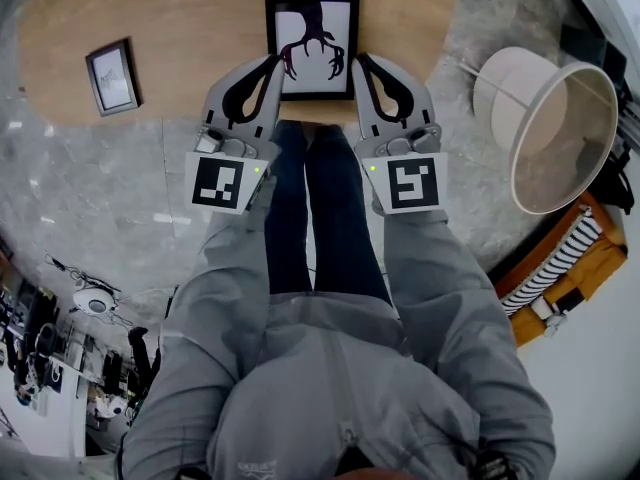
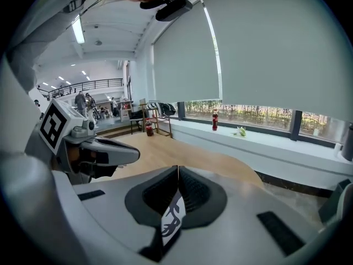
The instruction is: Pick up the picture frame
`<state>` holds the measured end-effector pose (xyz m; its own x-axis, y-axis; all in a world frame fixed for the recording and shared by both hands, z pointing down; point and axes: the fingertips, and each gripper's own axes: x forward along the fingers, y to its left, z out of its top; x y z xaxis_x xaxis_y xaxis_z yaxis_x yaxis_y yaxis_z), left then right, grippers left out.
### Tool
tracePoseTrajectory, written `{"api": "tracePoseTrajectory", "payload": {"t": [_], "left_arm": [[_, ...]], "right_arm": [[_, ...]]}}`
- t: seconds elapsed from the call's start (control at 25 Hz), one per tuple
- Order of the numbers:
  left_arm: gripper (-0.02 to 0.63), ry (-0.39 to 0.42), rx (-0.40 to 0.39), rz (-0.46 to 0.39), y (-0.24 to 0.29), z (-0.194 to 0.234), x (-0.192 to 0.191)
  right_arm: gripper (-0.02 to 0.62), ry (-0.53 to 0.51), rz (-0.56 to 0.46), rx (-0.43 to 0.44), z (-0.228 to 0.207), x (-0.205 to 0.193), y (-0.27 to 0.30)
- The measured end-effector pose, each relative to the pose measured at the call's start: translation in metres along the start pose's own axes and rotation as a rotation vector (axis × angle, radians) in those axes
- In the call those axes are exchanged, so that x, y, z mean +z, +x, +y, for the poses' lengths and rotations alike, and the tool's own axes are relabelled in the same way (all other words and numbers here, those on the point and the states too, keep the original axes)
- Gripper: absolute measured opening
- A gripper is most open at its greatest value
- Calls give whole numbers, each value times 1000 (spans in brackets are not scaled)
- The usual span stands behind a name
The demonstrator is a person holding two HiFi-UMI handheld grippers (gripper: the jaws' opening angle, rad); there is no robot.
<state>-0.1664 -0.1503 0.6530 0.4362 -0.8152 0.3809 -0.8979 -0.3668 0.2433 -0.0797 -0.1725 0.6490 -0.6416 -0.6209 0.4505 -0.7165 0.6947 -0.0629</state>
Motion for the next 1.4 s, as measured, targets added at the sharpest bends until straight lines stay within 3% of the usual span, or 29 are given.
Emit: {"api": "tracePoseTrajectory", "payload": {"t": [0.24, 0.6, 1.4], "left_arm": [[18, -17, 31, 97, 7, 12, -22], [18, -19, -3, 116, 16, 17, -45], [20, -48, 35, 257, 31, 29, -93]], "right_arm": [[32, -15, 40, 6, -2, -16, 8], [32, -31, 93, 17, -7, -37, 20], [34, 96, 198, 9, -14, -78, 30]]}}
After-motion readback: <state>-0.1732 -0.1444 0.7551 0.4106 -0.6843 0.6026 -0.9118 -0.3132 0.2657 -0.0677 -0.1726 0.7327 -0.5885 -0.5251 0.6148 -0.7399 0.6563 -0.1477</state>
